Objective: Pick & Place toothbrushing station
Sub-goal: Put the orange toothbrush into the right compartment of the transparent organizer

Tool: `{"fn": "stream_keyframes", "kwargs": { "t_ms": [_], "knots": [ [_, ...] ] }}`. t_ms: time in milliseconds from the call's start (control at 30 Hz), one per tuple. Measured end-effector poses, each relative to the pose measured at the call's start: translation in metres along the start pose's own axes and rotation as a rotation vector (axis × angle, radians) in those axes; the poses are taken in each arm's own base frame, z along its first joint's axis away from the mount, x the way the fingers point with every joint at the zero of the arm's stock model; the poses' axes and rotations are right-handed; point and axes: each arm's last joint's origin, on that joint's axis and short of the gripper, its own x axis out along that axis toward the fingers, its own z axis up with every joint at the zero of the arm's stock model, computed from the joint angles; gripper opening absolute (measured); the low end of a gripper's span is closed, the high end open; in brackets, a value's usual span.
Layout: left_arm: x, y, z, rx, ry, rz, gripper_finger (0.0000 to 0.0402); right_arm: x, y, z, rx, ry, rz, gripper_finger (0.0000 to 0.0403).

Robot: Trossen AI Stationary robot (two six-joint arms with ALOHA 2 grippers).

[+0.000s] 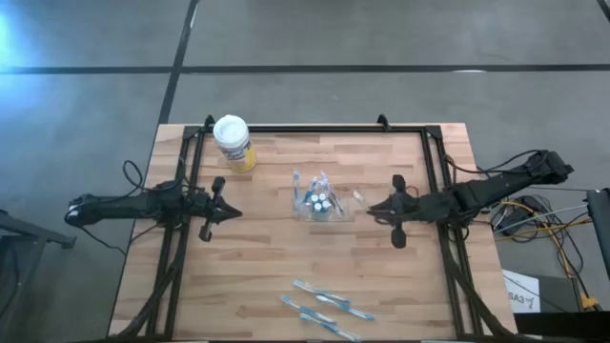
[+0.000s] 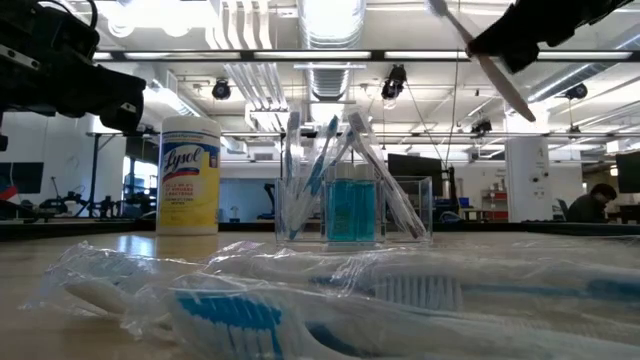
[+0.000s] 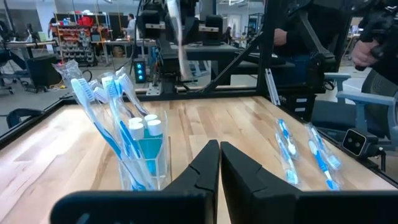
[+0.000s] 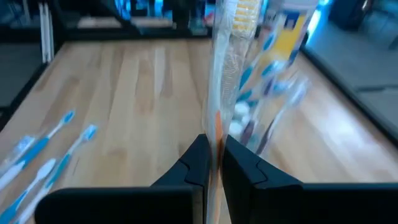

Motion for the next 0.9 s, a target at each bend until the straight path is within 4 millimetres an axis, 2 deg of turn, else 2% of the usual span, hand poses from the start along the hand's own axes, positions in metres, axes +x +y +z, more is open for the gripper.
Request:
{"fn": "stream_keyframes", "kwargs": {
  "t_ms": [267, 433, 600, 900],
  "knots": [
    [0.0, 0.0, 0.001, -0.017, -0.009, 0.0, 0.0016, -0.031, -0.015, -0.005, -0.037, -0.221, 0.038, 0.0022],
    [0.0, 0.0, 0.001, -0.015, -0.013, 0.012, 0.0016, -0.045, -0.023, -0.023, -0.018, -0.378, 0.13, 0.0022],
    [0.0, 0.001, 0.002, -0.015, -0.025, 0.018, 0.0016, -0.056, -0.032, -0.043, 0.004, -0.469, 0.139, 0.0022],
    [0.0, 0.001, 0.004, -0.023, -0.045, 0.018, 0.0016, -0.072, -0.042, -0.062, -0.008, -0.635, 0.161, 0.0022]
  ]
}}
